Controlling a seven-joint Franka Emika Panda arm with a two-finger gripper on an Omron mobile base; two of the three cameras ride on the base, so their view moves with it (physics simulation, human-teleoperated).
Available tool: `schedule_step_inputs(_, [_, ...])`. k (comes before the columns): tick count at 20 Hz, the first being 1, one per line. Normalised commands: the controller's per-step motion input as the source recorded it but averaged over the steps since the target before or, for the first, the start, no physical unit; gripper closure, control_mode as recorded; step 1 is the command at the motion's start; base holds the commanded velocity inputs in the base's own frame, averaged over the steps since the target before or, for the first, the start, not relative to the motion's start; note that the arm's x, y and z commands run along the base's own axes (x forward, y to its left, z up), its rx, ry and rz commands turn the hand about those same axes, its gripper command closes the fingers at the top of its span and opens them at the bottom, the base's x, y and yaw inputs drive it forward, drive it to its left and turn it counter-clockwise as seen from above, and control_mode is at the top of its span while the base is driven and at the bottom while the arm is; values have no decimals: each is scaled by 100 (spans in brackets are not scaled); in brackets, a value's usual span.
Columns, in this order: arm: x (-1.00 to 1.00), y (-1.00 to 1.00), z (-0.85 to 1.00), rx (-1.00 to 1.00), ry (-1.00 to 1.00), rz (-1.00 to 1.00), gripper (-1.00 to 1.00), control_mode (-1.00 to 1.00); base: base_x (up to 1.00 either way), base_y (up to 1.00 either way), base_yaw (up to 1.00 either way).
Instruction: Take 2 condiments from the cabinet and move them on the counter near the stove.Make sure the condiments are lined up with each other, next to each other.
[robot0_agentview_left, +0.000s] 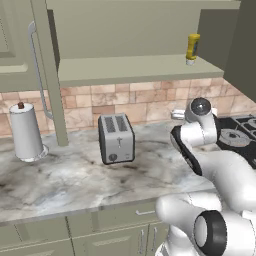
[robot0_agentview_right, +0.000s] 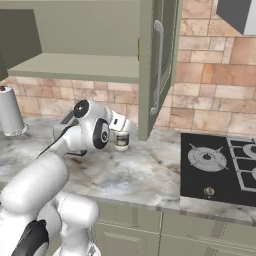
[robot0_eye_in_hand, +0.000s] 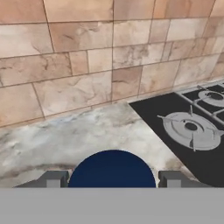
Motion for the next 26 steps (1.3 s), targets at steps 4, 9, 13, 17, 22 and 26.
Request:
schedule_step_inputs(4, [63, -54, -69, 0, 0, 0, 100, -100, 0, 0, 0])
schedule_step_inputs(9, [46, -61, -59, 0, 0, 0, 100, -100, 0, 0, 0])
schedule_step_inputs(13, [31, -48, -39, 0, -3, 0, 100, -100, 0, 0, 0])
schedule_step_inputs(17, [30, -21, -35, 0, -1, 0, 100, -100, 0, 0, 0])
schedule_step_inputs(22, [16, 3, -8, 5, 0, 4, 100, -100, 0, 0, 0])
schedule_step_inputs(26, [10, 22, 0, 6, 0, 8, 100, -100, 0, 0, 0])
